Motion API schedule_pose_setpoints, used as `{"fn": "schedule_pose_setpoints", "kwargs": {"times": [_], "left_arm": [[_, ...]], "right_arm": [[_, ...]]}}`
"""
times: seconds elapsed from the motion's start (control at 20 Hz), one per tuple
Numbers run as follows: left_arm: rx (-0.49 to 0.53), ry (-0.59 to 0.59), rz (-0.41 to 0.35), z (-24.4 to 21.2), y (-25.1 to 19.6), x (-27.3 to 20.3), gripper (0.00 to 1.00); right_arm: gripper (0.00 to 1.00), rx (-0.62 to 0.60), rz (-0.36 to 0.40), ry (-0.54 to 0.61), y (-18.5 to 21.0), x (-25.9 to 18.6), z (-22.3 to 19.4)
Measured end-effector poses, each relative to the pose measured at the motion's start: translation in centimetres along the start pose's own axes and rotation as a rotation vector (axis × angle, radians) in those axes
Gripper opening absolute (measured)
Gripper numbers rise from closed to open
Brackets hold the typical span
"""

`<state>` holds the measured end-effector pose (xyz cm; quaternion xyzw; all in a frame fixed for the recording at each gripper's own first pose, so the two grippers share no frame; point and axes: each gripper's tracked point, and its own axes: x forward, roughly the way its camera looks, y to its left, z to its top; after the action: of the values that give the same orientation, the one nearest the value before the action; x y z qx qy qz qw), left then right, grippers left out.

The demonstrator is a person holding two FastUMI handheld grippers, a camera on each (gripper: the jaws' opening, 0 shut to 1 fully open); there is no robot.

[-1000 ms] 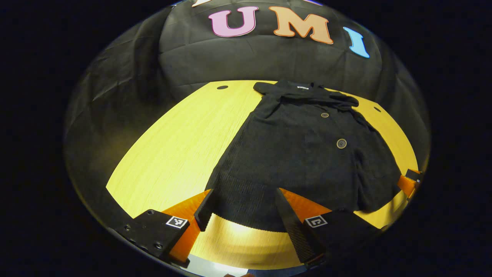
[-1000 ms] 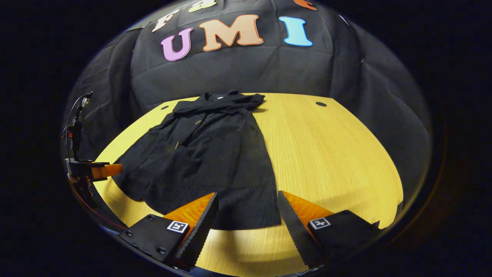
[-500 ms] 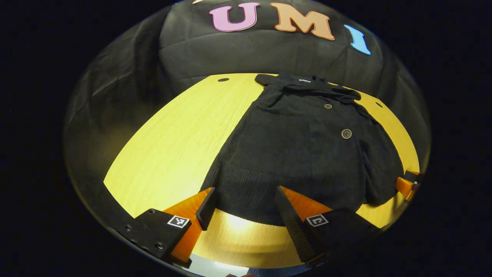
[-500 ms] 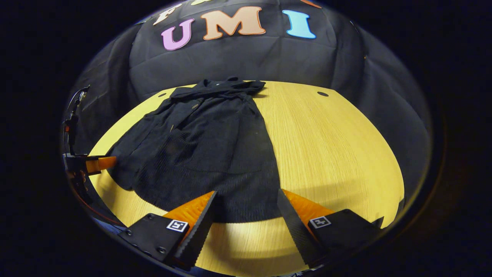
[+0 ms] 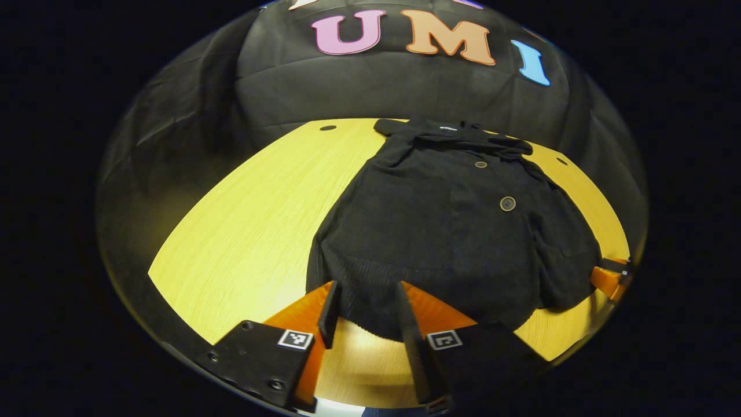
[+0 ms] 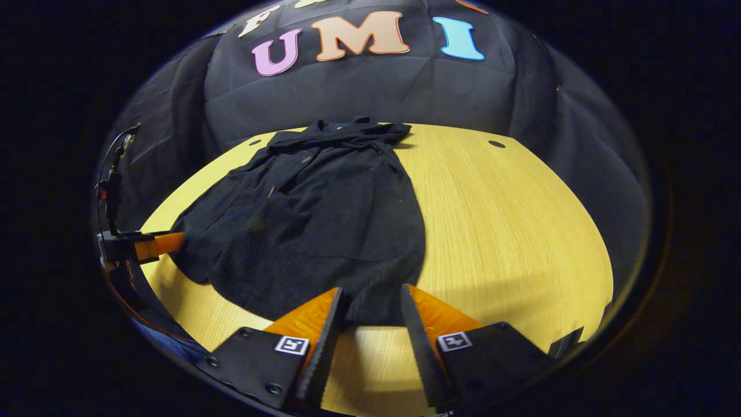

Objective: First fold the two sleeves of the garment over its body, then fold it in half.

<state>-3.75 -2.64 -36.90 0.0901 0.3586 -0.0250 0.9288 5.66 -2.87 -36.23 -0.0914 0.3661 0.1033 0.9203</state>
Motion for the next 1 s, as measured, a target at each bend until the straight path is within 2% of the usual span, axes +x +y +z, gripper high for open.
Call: {"fn": "schedule_pose_setpoints", "kwargs": {"times": [0.05,0.1,0.15,0.2,0.25,0.3,0.35,0.4,0.6,0.65,0.75,1.0], "left_arm": [[0.009,0.004,-0.012,-0.1,-0.3,0.0,0.43],[0.014,0.006,-0.020,-0.1,-0.6,0.0,0.36],[0.015,0.005,-0.025,-0.1,-0.9,0.0,0.24],[0.016,-0.001,-0.017,-0.1,-1.0,0.1,0.14],[0.023,-0.004,-0.011,0.0,-1.1,0.0,0.03],[0.035,-0.005,-0.010,0.0,-1.2,0.1,0.01],[0.045,-0.004,-0.015,0.0,-1.2,0.1,0.00],[0.045,-0.004,-0.024,0.1,-1.1,0.1,0.00],[-0.019,0.032,-0.067,0.1,-1.0,0.0,0.00],[-0.033,0.042,-0.076,0.2,-1.0,0.1,0.00],[-0.062,0.052,-0.089,0.5,-0.7,-0.1,0.00],[-0.112,-0.001,-0.127,4.2,-0.9,-0.8,0.00]], "right_arm": [[0.48,0.002,0.008,-0.003,0.3,0.0,0.0],[0.47,0.005,0.014,-0.003,0.8,0.0,0.0],[0.33,0.007,0.021,-0.004,1.0,0.1,0.1],[0.29,0.012,0.023,0.000,1.2,0.0,0.0],[0.18,0.013,0.031,0.003,1.4,0.1,0.1],[0.18,0.021,0.024,0.009,1.6,0.2,0.0],[0.10,0.021,0.022,0.013,1.6,0.0,0.0],[0.10,0.015,0.017,0.018,1.6,0.0,0.1],[0.05,0.029,0.000,0.028,1.9,-0.4,0.3],[0.01,0.041,0.002,0.027,1.9,-0.6,0.6],[0.05,0.059,0.004,0.014,2.1,-1.0,1.5],[0.05,0.062,0.020,-0.056,2.8,-2.0,5.1]]}}
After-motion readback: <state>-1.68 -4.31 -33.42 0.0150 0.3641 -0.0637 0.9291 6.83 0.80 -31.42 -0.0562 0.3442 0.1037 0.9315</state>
